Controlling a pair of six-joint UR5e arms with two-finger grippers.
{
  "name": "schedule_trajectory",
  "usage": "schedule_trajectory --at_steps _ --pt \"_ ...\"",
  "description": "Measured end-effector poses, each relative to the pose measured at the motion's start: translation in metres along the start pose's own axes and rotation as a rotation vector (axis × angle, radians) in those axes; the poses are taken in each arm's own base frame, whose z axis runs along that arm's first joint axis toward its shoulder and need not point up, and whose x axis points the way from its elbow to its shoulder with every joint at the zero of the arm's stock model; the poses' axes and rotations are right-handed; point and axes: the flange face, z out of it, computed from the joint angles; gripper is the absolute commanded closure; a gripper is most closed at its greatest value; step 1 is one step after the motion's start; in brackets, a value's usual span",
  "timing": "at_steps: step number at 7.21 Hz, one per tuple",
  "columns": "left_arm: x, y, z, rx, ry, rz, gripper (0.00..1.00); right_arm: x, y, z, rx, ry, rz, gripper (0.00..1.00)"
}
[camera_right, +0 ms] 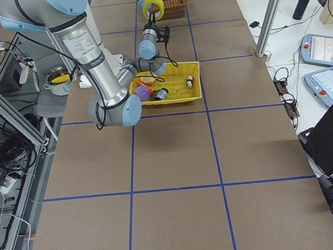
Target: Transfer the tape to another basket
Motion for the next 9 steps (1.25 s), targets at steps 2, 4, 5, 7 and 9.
schedule_trajectory --at_steps 2,4,5,7,9 --pt "0.001 0.001 -0.002 0.003 0.013 0.001 1.0 -0.001 0.001 0.002 0.005 -0.007 0.003 0.0" --pt "0.001 0.002 -0.005 0.005 0.018 0.002 1.0 -0.003 0.0 0.002 0.018 -0.017 0.021 0.0" --pt "0.001 0.003 -0.006 0.005 0.017 0.001 1.0 -0.007 0.001 0.0 0.019 -0.031 0.037 0.0" --pt "-0.001 0.002 -0.009 0.01 0.014 0.005 1.0 -0.001 -0.003 -0.021 0.014 -0.06 0.05 0.0" --pt "0.001 -0.005 -0.018 0.07 0.041 0.015 1.0 0.003 -0.023 -0.051 0.045 -0.059 0.023 0.0"
